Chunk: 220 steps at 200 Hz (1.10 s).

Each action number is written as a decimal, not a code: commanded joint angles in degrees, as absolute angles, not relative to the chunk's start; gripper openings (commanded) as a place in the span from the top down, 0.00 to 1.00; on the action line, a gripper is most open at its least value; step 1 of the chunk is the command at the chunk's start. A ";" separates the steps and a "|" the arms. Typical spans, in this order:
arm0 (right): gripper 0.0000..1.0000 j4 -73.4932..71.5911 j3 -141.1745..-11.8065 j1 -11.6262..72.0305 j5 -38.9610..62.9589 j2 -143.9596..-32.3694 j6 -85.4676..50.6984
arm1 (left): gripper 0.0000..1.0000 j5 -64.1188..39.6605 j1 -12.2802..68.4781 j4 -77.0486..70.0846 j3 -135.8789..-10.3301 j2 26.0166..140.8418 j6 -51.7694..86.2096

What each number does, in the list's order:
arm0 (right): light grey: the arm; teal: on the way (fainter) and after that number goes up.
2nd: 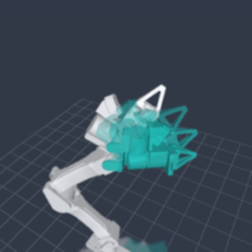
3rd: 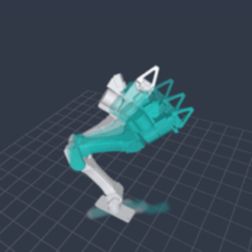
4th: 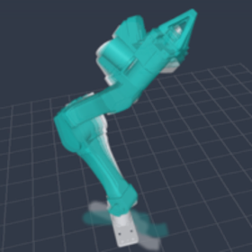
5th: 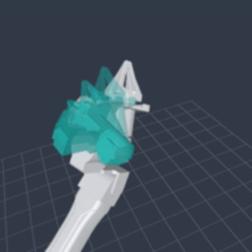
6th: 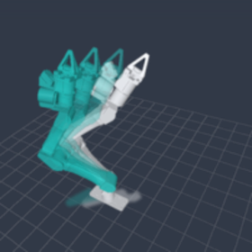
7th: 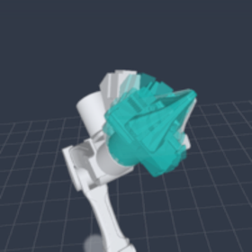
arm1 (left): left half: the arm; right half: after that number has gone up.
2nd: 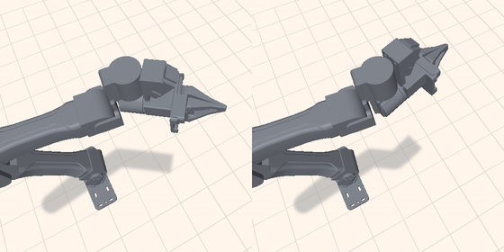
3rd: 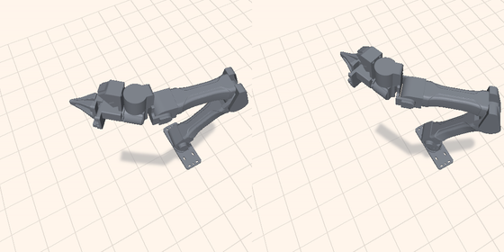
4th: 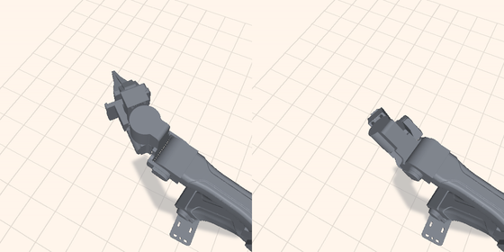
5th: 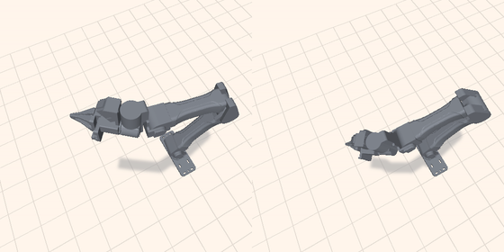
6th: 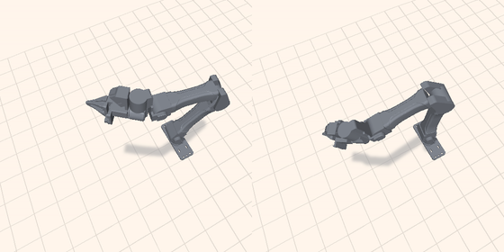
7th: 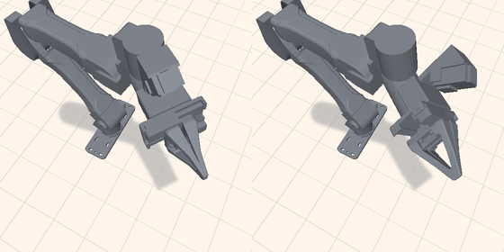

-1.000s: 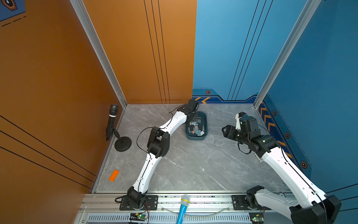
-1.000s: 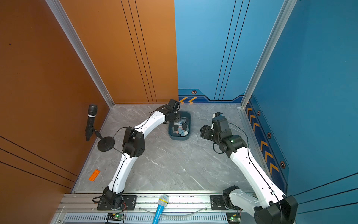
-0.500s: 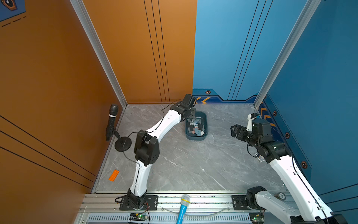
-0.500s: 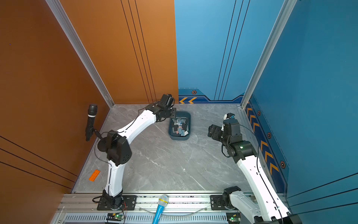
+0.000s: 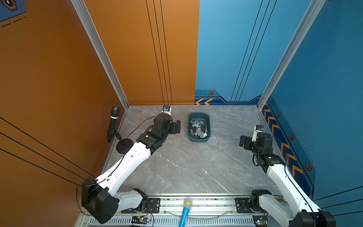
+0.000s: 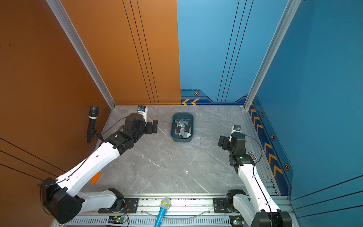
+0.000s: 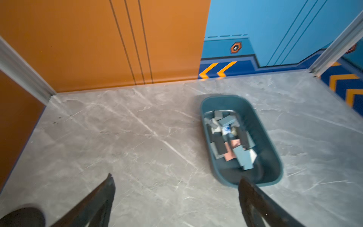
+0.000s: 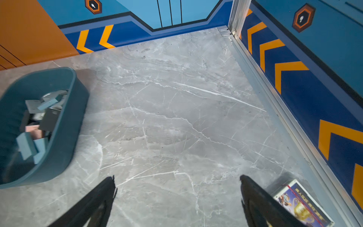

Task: Put the eraser in the storage box
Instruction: Reset both arms

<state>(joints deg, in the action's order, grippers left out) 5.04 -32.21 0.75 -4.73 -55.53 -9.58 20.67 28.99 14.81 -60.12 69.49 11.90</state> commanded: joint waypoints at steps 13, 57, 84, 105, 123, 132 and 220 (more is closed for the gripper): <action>0.00 -15.66 -26.15 -0.43 -6.08 -62.17 -5.01 | 0.02 30.68 25.55 4.04 -47.03 60.86 6.47; 0.00 -27.56 -23.16 -1.14 -6.79 -71.11 -5.10 | 0.02 30.44 17.73 -10.97 -31.07 56.73 3.97; 0.00 -32.97 -22.48 -0.97 -7.43 -75.07 -5.11 | 0.02 30.34 14.99 -18.58 -26.10 57.93 0.87; 0.00 -36.54 -22.18 -1.04 -6.70 -76.50 -4.70 | 0.02 27.93 11.46 -27.69 -22.15 60.12 -0.13; 0.00 -38.11 -22.78 -1.05 -5.78 -77.92 -4.67 | 0.02 22.95 7.19 -35.96 -19.26 63.90 0.84; 0.00 -38.84 -23.04 -1.14 -5.35 -78.95 -5.30 | 0.02 21.02 5.35 -39.02 -18.49 66.19 1.18; 0.00 -49.61 -22.02 1.32 -5.97 -87.98 -3.07 | 0.02 9.50 1.59 -71.33 -13.62 91.52 0.21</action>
